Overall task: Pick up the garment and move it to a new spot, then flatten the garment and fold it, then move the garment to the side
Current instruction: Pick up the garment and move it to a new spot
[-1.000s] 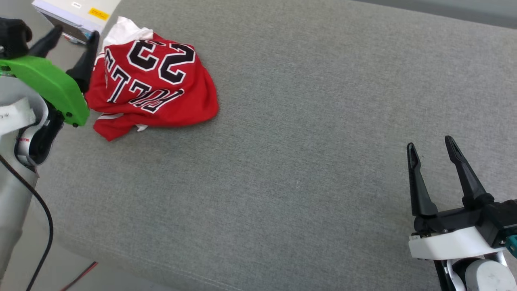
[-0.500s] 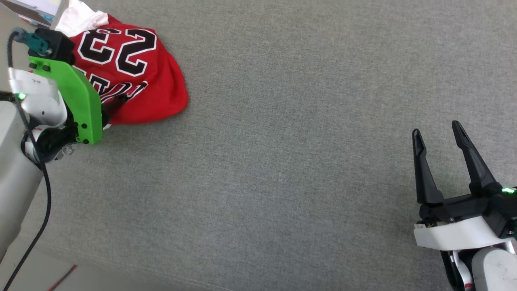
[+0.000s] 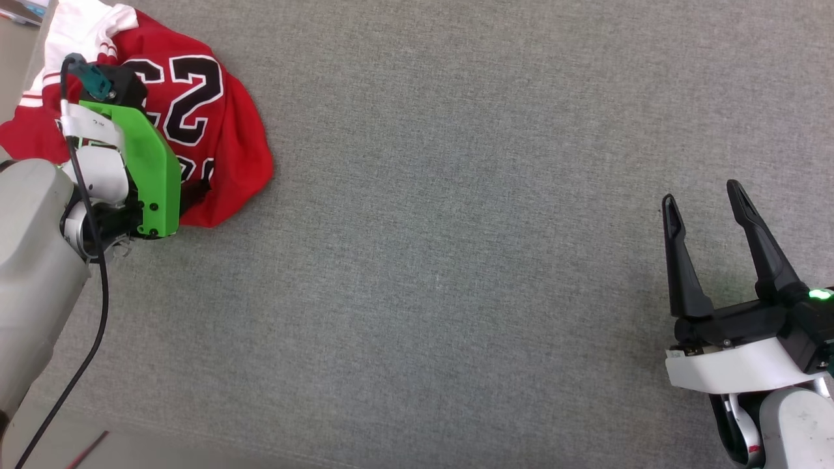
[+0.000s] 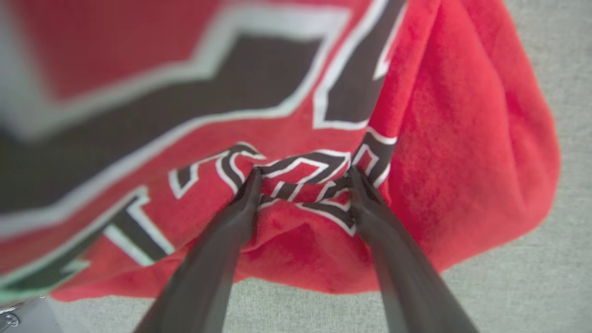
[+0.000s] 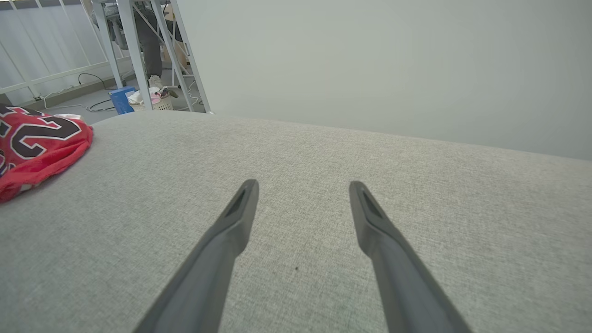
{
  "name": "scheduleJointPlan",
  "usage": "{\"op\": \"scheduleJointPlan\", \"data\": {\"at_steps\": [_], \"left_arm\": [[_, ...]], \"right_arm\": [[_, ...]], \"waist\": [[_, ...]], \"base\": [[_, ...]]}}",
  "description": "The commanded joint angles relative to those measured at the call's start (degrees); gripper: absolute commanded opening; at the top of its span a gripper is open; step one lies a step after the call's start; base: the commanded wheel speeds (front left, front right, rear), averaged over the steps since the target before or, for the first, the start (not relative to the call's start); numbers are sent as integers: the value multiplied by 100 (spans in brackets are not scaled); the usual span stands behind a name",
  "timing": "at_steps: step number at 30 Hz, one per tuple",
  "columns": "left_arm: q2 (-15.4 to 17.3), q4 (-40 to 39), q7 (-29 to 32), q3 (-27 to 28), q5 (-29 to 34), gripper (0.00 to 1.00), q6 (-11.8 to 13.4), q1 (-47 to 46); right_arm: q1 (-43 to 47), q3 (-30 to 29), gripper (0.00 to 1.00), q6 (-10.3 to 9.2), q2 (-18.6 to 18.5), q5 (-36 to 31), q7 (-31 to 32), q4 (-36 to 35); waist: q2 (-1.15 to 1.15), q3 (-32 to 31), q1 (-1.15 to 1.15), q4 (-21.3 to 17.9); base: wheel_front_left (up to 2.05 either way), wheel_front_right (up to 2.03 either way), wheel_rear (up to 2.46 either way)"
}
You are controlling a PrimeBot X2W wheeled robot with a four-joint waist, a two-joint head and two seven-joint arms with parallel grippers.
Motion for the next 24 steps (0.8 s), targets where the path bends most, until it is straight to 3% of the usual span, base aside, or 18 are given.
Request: {"op": "scheduleJointPlan", "data": {"at_steps": [1, 7, 14, 19, 24], "left_arm": [[-214, 111, 42, -241, -43, 0, -16, 195], [43, -25, -572, -456, 76, 0, -16, -87], [411, -726, -1384, -646, 166, 0, -16, -506], [616, -1308, -1617, -881, 312, 0, -16, -806], [579, -1828, -1671, -1155, 498, 0, -16, -1107]], "right_arm": [[-95, -9, 100, -4, -9, 21, -27, 29], [-59, 6, 100, -4, 63, 93, -27, 95], [69, 10, 100, -4, 184, 185, -27, 189], [179, -3, 100, -4, 266, 237, -27, 244], [279, -35, 100, -4, 328, 302, -27, 268]], "waist": [[-1, -30, 0, 7], [-1, -290, 0, 41], [-1, -795, 0, 69], [-1, -1125, 0, 35], [-1, -1388, 0, -124]], "base": [[0, 0, 0], [0, 0, 0], [0, 0, 0], [0, 0, 0], [0, 0, 0]]}}
